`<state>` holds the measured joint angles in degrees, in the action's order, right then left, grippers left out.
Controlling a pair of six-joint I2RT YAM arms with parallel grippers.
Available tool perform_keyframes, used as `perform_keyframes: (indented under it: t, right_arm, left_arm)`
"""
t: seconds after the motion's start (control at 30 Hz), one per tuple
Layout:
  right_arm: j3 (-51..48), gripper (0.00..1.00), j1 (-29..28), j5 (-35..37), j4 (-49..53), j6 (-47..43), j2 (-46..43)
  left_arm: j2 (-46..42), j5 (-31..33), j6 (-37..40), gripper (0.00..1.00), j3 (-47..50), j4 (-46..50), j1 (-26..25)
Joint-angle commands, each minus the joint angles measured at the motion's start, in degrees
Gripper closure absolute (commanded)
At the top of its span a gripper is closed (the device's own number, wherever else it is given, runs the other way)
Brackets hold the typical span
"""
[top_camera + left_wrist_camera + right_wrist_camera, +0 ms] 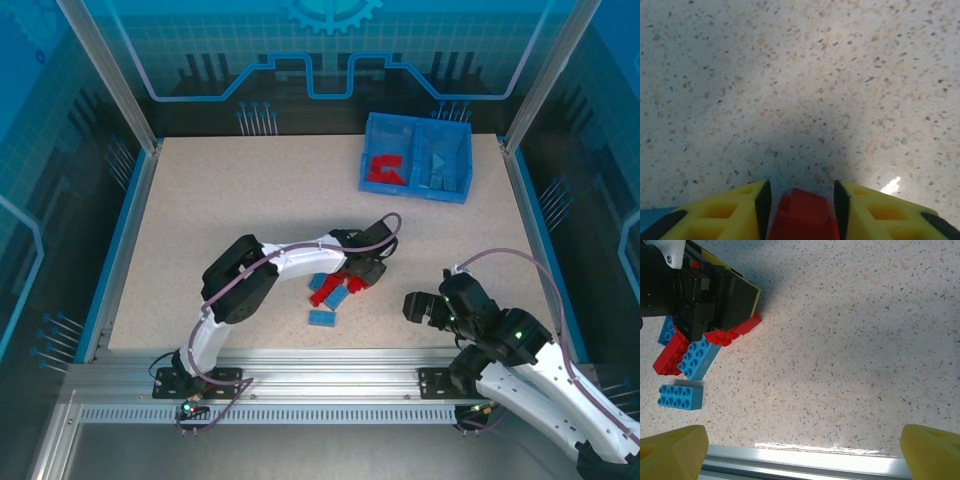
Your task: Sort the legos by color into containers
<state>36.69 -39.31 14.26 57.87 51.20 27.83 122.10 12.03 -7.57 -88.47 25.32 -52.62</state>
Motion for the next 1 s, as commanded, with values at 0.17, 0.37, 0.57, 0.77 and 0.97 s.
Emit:
perform_keyframes:
  t: [0.17, 0.37, 0.57, 0.77, 0.97]
  right_arm:
    - [0.0, 0.0, 0.5, -1.3, -0.7, -0.1, 0.7]
    - [1.1, 0.0, 0.5, -1.7, -1.2, -0.1, 1.6]
    - [2.2, 0.0, 0.5, -1.8, -1.8, 0.0, 2.9]
    - [4.4, 0.0, 0.5, -0.3, -3.6, -0.2, 4.6]
    - [8.3, 0.0, 0.5, 7.6, -6.3, -0.6, 7.2]
  left_arm:
    - [0.0, 4.8, -0.6, 0.61, 1.2, 1.1, 0.0]
    - [-0.5, 6.6, -1.0, 0.69, 2.3, 1.6, 0.0]
    - [-1.8, 5.9, -2.9, 0.8, 2.2, 0.4, 0.0]
    - [-6.2, 5.8, -3.1, 0.84, -2.0, -0.3, 0.0]
    - [-5.4, 12.6, -1.5, 0.84, -12.4, -4.0, 1.6]
